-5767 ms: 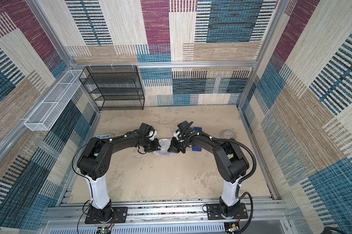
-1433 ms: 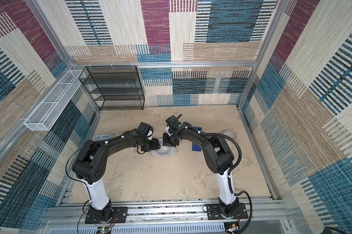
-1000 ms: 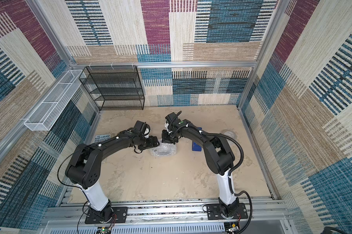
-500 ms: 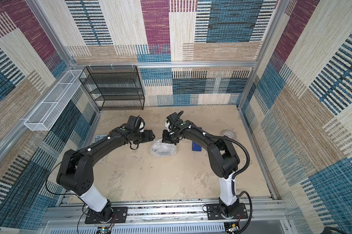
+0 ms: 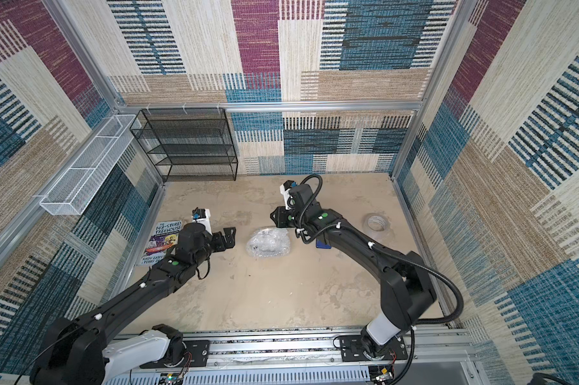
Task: Wrap bowls in bubble wrap
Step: Reset both arms
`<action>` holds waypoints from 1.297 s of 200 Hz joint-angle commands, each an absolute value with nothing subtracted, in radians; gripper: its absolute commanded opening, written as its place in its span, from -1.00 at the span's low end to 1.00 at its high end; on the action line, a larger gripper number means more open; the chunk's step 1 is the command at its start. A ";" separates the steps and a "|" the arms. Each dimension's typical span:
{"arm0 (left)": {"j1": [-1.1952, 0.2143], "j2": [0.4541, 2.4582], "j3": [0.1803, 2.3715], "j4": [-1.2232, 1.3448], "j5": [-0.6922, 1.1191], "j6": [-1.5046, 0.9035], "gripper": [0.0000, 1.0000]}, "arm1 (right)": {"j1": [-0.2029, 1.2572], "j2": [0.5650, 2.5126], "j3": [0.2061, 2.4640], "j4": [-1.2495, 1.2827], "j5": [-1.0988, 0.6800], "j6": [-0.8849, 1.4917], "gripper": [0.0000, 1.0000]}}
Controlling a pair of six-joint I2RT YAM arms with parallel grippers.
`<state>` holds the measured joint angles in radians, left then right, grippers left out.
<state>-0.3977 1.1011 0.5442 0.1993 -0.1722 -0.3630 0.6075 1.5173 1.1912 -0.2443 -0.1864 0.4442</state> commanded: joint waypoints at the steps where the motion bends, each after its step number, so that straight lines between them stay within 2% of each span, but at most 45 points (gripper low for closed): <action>1: -0.396 1.054 0.444 0.549 -0.348 -0.131 0.98 | 0.606 1.417 1.087 -0.074 0.017 0.352 0.23; 17: -0.397 1.028 0.416 0.544 -0.435 -0.029 0.98 | 0.603 1.348 1.034 -0.068 0.106 0.326 0.73; 35: -0.378 1.022 0.385 0.572 -0.532 0.052 0.98 | 0.601 1.283 0.971 -0.053 0.210 0.283 1.00; 60: -0.247 1.163 0.357 0.667 -0.457 0.071 0.98 | 0.601 1.186 0.844 0.043 0.378 0.231 0.98; 73: -0.197 1.263 0.349 0.708 -0.424 0.058 0.98 | 0.601 1.125 0.737 0.162 0.399 0.186 0.98; 84: -0.173 1.348 0.326 0.848 -0.393 0.078 0.99 | 0.600 1.073 0.644 0.255 0.418 0.153 0.98; 98: -0.149 1.360 0.354 0.802 -0.384 0.075 0.98 | 0.586 1.033 0.584 0.287 0.451 0.154 0.98; 109: -0.065 1.436 0.373 0.800 -0.308 -0.009 0.99 | 0.555 1.016 0.565 0.269 0.467 0.155 0.98; 120: -0.010 1.562 0.364 0.984 -0.203 -0.008 0.99 | 0.512 0.990 0.534 0.289 0.491 0.135 0.98; 132: -0.008 1.490 0.407 0.767 -0.149 -0.022 0.99 | 0.449 0.957 0.461 0.379 0.480 0.069 0.98; 143: -0.008 1.548 0.374 0.940 -0.132 0.007 1.00 | 0.379 0.946 0.385 0.487 0.494 0.033 0.98; 159: -0.006 1.514 0.443 0.735 -0.158 -0.019 0.99 | 0.252 0.992 0.294 0.649 0.448 0.033 0.98; 171: -0.005 1.544 0.409 0.861 -0.165 -0.007 0.99 | 0.181 1.076 0.231 0.816 0.406 0.007 0.98; 198: -0.007 1.534 0.407 0.849 -0.201 -0.024 0.99 | 0.072 1.369 0.191 1.177 0.267 0.008 0.98; 213: -0.006 1.533 0.415 0.829 -0.198 -0.026 0.99 | 0.045 1.469 0.245 1.169 0.183 -0.008 0.97; 222: -0.007 1.534 0.413 0.837 -0.199 -0.024 0.99 | 0.023 1.543 0.207 1.308 0.134 -0.003 0.98; 229: -0.006 1.533 0.414 0.832 -0.198 -0.026 0.99 | 0.018 1.547 0.179 1.366 0.146 0.006 0.98; 259: -0.005 1.537 0.420 0.824 -0.194 -0.026 0.99 | 0.015 1.538 0.201 1.305 0.115 -0.004 0.98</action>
